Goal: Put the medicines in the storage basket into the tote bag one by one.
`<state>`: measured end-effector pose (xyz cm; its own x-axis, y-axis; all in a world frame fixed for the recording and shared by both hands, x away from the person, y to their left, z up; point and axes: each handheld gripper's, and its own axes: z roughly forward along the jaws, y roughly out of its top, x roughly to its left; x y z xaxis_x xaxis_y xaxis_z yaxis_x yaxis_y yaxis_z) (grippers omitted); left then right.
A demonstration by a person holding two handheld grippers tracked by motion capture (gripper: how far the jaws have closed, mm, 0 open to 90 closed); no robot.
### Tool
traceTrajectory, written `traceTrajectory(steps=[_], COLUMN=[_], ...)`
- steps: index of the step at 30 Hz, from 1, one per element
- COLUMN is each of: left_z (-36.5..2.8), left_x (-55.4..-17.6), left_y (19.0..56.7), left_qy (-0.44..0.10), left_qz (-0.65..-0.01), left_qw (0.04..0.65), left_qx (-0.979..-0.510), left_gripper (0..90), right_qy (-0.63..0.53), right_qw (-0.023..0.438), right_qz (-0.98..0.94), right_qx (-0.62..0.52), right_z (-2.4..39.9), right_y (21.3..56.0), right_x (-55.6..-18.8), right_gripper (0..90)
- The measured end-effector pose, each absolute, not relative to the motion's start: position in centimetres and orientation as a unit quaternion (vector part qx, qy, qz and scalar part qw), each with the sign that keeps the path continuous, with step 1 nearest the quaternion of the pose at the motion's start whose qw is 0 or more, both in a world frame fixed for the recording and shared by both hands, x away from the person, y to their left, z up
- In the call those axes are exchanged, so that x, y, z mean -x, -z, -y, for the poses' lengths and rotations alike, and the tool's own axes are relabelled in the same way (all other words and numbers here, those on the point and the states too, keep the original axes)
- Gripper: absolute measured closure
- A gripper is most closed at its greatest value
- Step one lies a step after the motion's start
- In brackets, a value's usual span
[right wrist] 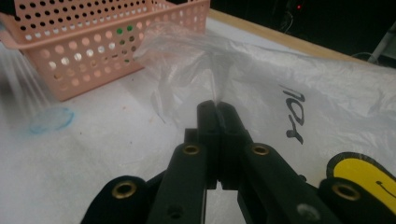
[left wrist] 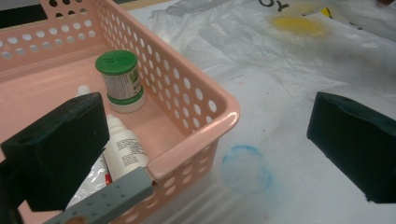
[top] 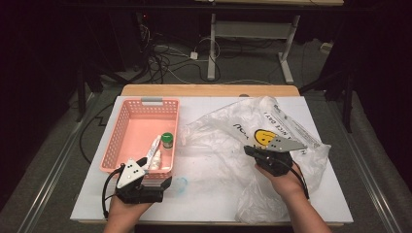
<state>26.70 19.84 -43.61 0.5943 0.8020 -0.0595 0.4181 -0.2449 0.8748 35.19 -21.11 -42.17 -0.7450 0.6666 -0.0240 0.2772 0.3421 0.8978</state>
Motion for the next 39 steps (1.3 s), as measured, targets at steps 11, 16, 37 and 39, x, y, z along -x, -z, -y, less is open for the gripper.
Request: traceTrajectory(steps=[11, 16, 37, 39], left_z=[-20.6, -21.0, -21.1, -21.2], left_x=[-27.1, -26.8, -26.9, -26.9], left_y=[43.8, 43.6, 43.6, 43.5], left_qy=[-0.197, -0.205, -0.203, -0.204], left_qz=[-0.406, -0.413, -0.422, -0.421], left_qw=[0.469, 0.468, 0.471, 0.471], left_qx=[-0.759, -0.753, -0.747, -0.748], left_gripper=[0.0, 0.0, 0.0, 0.0], right_qy=[-0.525, -0.541, -0.545, -0.548], right_qw=[0.229, 0.241, 0.258, 0.262], right_qz=[-0.761, -0.746, -0.737, -0.732], right_qx=[-0.304, -0.304, -0.306, -0.309], right_z=[22.6, 23.5, 23.2, 23.2], right_y=[39.7, 38.7, 36.9, 36.8], right_x=[-34.5, -34.2, -35.1, -35.2], right_gripper=[90.0, 90.0, 90.0, 90.0])
